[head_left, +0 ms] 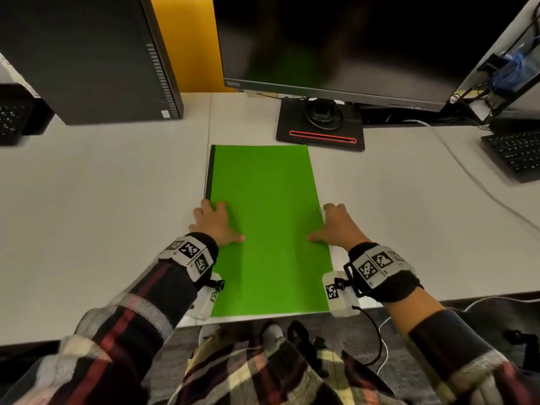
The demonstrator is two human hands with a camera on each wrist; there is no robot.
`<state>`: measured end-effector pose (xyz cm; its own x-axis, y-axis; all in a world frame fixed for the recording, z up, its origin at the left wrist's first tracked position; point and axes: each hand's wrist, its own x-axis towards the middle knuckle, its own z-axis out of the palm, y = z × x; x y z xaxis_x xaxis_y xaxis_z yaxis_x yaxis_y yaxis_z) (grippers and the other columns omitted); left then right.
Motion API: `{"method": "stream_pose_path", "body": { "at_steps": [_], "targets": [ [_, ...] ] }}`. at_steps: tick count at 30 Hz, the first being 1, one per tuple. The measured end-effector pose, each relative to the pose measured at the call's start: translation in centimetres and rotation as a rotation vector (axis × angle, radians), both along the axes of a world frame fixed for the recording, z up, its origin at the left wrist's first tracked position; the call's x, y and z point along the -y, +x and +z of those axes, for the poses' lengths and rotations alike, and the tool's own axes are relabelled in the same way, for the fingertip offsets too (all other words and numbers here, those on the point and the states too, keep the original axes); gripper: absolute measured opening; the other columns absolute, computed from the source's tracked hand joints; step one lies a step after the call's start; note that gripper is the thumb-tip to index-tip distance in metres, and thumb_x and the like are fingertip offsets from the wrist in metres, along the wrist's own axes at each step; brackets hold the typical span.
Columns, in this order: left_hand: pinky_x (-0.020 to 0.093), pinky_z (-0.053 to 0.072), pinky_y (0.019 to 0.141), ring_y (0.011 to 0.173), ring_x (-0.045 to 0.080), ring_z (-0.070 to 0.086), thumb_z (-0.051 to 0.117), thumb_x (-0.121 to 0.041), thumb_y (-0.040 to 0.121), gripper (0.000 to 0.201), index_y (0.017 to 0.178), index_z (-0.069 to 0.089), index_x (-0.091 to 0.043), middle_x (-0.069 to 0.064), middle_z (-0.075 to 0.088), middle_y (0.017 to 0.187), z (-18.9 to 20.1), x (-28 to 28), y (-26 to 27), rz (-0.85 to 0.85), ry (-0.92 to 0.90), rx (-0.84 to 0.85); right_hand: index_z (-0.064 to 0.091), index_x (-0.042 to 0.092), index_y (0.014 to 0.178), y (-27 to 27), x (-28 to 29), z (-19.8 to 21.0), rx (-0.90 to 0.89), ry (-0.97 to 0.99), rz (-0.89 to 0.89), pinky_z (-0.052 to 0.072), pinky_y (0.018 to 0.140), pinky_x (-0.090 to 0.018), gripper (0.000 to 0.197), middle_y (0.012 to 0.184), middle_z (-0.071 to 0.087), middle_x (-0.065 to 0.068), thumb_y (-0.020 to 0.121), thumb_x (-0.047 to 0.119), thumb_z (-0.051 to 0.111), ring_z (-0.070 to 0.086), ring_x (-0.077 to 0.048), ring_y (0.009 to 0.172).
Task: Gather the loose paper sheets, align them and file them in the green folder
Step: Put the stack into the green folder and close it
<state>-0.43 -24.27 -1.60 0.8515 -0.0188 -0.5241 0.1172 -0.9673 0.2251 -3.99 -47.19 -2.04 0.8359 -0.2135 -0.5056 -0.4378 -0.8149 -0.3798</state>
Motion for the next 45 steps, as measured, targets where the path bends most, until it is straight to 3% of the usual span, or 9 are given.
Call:
{"method": "stream_pose_path", "body": {
  "at_steps": [8,15,19,24,31,34,39,42,45],
  "targets": [
    [0.045,0.031,0.106,0.131,0.040,0.030,0.077,-0.043,0.068,0.104,0.140,0.016,0.001,0.024,0.026,0.141,-1.0,-0.8,-0.3,0.254,-0.047,0.033,0.034,-0.003,0.133,1.1,-0.6,-1.1,-0.013,0.138,-0.258,0.039,0.101,-0.038,0.088,0.133,0.044,-0.017,0.067,0.030,0.082,0.041,-0.033,0.127],
    [0.041,0.034,0.108,0.132,0.036,0.034,0.080,-0.045,0.063,0.111,0.137,0.018,0.008,0.024,0.034,0.139,-1.6,-1.2,0.9,0.310,-0.048,-0.028,0.057,-0.004,0.103,2.3,-0.6,-2.4,0.014,0.226,-0.341,0.053,0.090,-0.045,0.069,0.108,0.064,-0.019,0.053,0.031,0.089,0.060,-0.033,0.105],
    [0.043,0.040,0.105,0.126,0.035,0.045,0.081,-0.048,0.059,0.103,0.133,0.035,0.006,0.021,0.046,0.135,-2.1,-1.8,1.7,0.308,-0.109,-0.071,0.053,0.001,0.118,1.8,-1.4,-2.1,0.007,0.210,-0.315,0.048,0.096,-0.045,0.082,0.116,0.057,-0.014,0.056,0.046,0.083,0.055,-0.033,0.111],
    [0.042,0.041,0.104,0.125,0.035,0.045,0.079,-0.058,0.055,0.102,0.130,0.042,0.001,0.020,0.049,0.132,-1.7,-2.5,1.8,0.347,-0.110,-0.073,0.049,0.008,0.124,3.3,0.2,-6.7,0.049,0.418,-0.327,0.048,0.097,-0.049,0.113,0.122,0.060,-0.014,0.027,0.056,0.077,0.058,-0.033,0.111],
    [0.051,0.043,0.102,0.122,0.038,0.050,0.091,-0.044,0.039,0.119,0.133,0.034,0.000,0.018,0.049,0.136,-2.2,-4.2,2.2,0.508,-0.483,-0.052,0.043,0.000,0.123,0.7,-3.0,-1.0,0.183,0.560,-0.429,0.049,0.095,-0.048,0.061,0.123,0.057,-0.017,0.073,0.013,0.076,0.057,-0.033,0.111],
    [0.050,0.046,0.099,0.117,0.035,0.054,0.088,-0.058,0.020,0.131,0.130,0.040,-0.005,0.014,0.054,0.131,-2.9,-6.1,2.4,0.524,-0.558,0.000,0.041,0.000,0.125,0.6,-4.4,-0.2,0.222,0.601,-0.412,0.048,0.097,-0.046,0.059,0.127,0.055,-0.017,0.077,0.010,0.073,0.055,-0.033,0.114],
    [0.050,0.045,0.100,0.118,0.034,0.053,0.090,-0.048,0.035,0.117,0.130,0.038,-0.003,0.013,0.053,0.131,-1.4,-9.6,2.1,0.578,-0.608,0.043,0.042,0.000,0.125,1.8,-7.7,0.6,0.255,0.643,-0.368,0.048,0.097,-0.046,0.058,0.127,0.055,-0.018,0.077,0.008,0.072,0.056,-0.033,0.114],
    [0.048,0.048,0.097,0.114,0.032,0.057,0.083,-0.067,0.010,0.138,0.127,0.044,-0.006,0.012,0.058,0.127,-3.2,-14.0,3.4,0.573,-0.590,0.051,0.042,0.000,0.125,2.9,-10.9,0.6,0.260,0.665,-0.327,0.048,0.098,-0.047,0.056,0.126,0.056,-0.018,0.077,0.007,0.072,0.057,-0.033,0.113],
    [0.047,0.050,0.095,0.111,0.032,0.059,0.082,-0.069,0.008,0.137,0.125,0.047,-0.006,0.013,0.060,0.125,-3.7,-19.1,4.5,0.601,-0.553,0.050,0.043,0.001,0.123,4.4,-14.9,0.4,0.247,0.682,-0.281,0.047,0.098,-0.048,0.055,0.125,0.056,-0.018,0.077,0.009,0.072,0.057,-0.033,0.113]
  ]
}}
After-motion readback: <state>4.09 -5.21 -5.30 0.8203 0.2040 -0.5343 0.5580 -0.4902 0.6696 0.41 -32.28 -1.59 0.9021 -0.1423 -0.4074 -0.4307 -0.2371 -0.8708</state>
